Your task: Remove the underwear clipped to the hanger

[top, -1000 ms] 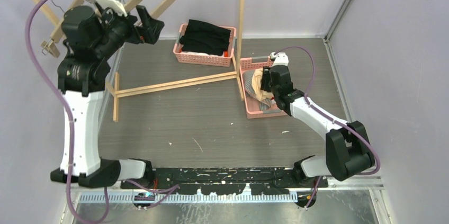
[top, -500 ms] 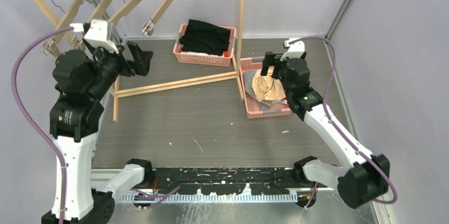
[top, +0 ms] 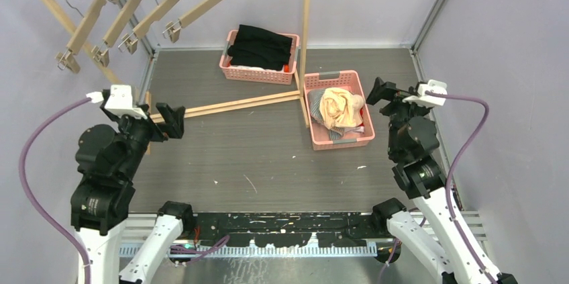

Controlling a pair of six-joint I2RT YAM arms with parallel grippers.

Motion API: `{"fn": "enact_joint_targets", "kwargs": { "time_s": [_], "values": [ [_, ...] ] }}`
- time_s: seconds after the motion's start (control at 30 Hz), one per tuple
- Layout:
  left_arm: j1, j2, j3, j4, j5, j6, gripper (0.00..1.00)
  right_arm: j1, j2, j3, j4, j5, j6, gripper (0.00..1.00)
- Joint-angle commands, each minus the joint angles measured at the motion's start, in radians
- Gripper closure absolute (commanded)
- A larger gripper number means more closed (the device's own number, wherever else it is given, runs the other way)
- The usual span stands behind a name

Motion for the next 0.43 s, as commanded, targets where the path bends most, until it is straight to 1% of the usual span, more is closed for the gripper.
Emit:
{"fn": "enact_joint_targets", "kwargs": {
  "time_s": [0.0,0.1,0.23,0.4],
  "values": [
    [0.005,-0.077,-0.109,-0.003,-0.039,-0.059,0.02,-0.001,-0.05,-0.024,0.002,0.139,0.033,0.0],
    [0.005,-0.16,-0.192,0.002,-0.049,-0.088,0.02,-0.001,-0.1,-0.058,-0.001,0.202,0.043,0.0],
    [0.005,-0.238,-0.257,-0.013,-0.076,-0.105,0.02,-0.002,-0.158,-0.1,0.011,0.231,0.054,0.0],
    [0.005,-0.286,-0.314,-0.028,-0.073,-0.13,0.02,-0.001,-0.149,-0.097,0.002,0.294,0.053,0.0]
  ]
}}
